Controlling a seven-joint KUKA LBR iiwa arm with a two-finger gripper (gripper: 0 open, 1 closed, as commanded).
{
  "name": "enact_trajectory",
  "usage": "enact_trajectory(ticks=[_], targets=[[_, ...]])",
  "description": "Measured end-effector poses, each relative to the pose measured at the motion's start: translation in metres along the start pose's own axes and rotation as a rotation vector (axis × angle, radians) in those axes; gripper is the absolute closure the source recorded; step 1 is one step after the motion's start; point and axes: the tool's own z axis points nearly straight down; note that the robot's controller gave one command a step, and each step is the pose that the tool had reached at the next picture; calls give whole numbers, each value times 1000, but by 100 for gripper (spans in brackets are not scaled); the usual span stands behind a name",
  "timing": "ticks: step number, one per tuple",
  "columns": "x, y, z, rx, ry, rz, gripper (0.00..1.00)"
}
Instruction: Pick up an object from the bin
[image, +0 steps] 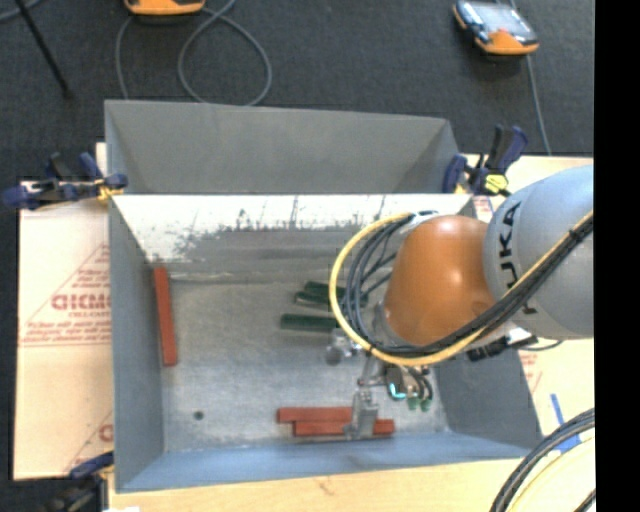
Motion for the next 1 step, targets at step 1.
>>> enact_trajectory(ticks=[1], targets=[[-7,-50,83,3,-23,-41,0]])
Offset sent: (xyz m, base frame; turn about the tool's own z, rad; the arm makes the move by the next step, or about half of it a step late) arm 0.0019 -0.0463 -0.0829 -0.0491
